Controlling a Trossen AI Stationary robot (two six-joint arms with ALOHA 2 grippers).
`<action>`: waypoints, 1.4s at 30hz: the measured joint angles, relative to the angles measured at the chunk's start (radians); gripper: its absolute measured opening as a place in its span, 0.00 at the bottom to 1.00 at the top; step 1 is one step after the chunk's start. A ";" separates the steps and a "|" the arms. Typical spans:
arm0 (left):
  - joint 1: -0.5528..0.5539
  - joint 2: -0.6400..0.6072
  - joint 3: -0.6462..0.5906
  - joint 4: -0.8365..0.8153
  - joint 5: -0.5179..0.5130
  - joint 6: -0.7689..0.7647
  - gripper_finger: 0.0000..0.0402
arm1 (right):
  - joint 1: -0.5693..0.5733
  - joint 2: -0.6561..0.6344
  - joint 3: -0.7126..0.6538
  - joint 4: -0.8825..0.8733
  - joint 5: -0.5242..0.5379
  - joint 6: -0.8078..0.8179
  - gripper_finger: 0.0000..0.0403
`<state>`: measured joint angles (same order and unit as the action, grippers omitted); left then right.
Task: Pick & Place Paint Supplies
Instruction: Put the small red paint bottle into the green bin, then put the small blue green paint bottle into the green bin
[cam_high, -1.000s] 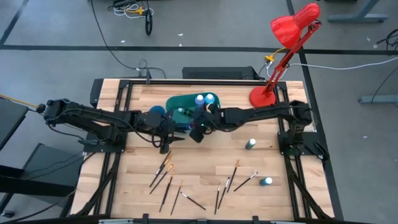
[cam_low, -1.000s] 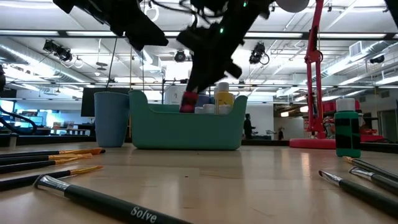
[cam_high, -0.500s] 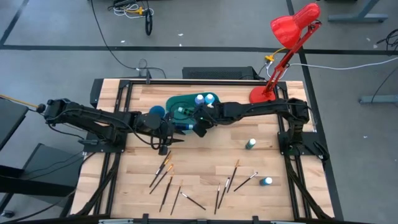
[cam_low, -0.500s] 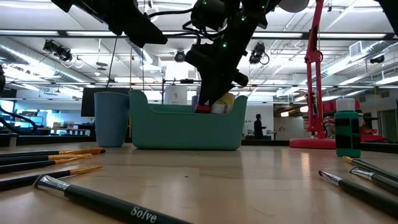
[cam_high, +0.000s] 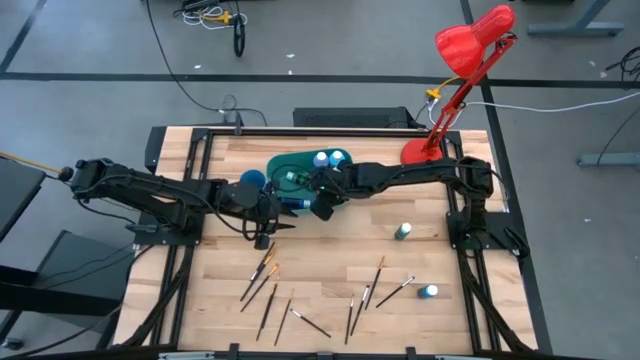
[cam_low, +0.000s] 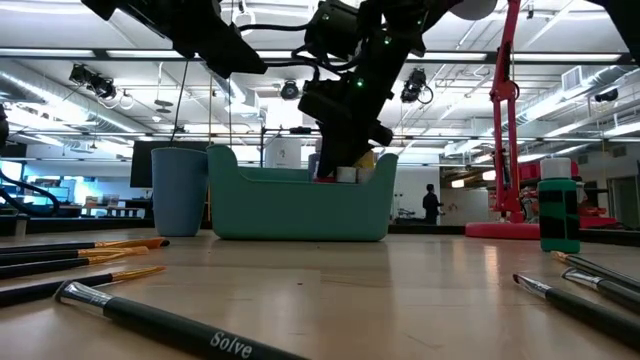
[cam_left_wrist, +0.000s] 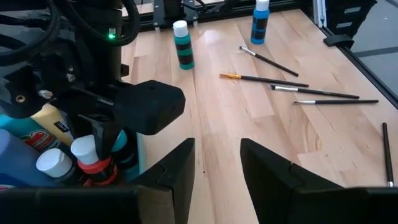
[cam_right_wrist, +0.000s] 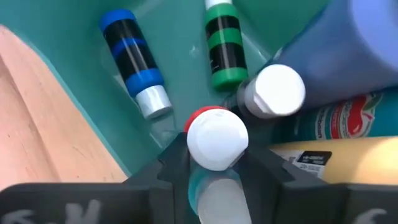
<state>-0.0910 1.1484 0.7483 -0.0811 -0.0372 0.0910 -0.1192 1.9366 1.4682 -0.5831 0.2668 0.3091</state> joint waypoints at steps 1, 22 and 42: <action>0.000 0.000 0.000 0.000 0.000 0.000 0.34 | -0.001 0.000 -0.006 0.017 0.000 -0.014 0.29; 0.000 0.001 0.000 -0.015 0.000 0.002 0.34 | -0.010 -0.002 -0.036 0.095 -0.033 -0.134 0.42; 0.000 0.001 0.000 -0.019 0.000 0.000 0.34 | 0.075 -0.181 -0.035 0.088 -0.111 -0.090 0.44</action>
<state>-0.0910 1.1492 0.7483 -0.1001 -0.0376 0.0910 -0.0441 1.7556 1.4330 -0.4955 0.1556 0.2194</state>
